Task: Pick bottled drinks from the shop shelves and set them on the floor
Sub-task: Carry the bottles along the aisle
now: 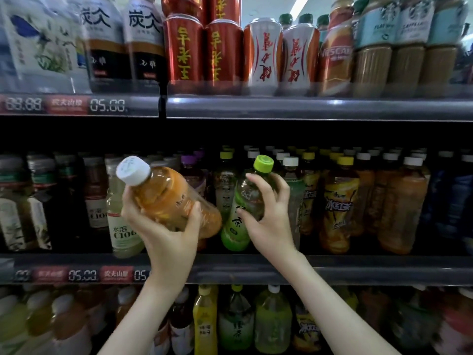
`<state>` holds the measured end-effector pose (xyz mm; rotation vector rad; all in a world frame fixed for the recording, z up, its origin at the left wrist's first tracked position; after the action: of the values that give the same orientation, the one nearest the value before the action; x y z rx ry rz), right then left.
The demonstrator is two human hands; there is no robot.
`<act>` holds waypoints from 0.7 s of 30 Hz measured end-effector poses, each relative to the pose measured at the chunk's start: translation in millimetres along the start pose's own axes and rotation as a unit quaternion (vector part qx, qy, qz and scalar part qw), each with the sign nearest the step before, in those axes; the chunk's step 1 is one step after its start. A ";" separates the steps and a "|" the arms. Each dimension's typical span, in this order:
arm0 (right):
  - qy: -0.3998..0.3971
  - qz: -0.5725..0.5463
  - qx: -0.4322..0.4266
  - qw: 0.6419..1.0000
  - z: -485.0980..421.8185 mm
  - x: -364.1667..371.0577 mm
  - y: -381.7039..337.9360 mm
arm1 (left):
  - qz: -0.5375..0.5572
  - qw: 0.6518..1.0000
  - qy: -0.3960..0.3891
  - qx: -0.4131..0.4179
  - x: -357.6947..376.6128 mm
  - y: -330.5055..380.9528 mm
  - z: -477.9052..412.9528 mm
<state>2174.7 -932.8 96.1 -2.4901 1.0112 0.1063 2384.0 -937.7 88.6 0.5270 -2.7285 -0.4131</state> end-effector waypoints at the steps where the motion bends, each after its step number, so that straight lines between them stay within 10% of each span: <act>1: -0.022 -0.007 0.022 0.999 -3.8 11.3 5.9 | -0.004 1.000 0.004 -0.003 -4.9 -0.4 -5.3; 12: -0.248 0.034 0.091 0.964 -27.7 64.2 27.4 | -0.040 0.993 -0.083 -0.067 7.4 3.0 -4.8; 21: -0.236 -0.130 0.090 0.959 16.9 -81.3 11.2 | 0.067 0.970 -0.207 -0.107 106.3 72.7 32.1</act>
<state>2109.5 -880.2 95.7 -2.2484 0.4682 0.4788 2256.6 -908.8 112.2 0.2136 -3.0329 -0.8550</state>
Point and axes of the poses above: each hand's wrist, its own z-axis away from the middle knuckle, its own x-axis out of the palm, y = z × x, the point moved 8 cm from there along -z, towards the middle knuckle, and after that the axes turned 1 degree about -z, right-handed, at the moved point
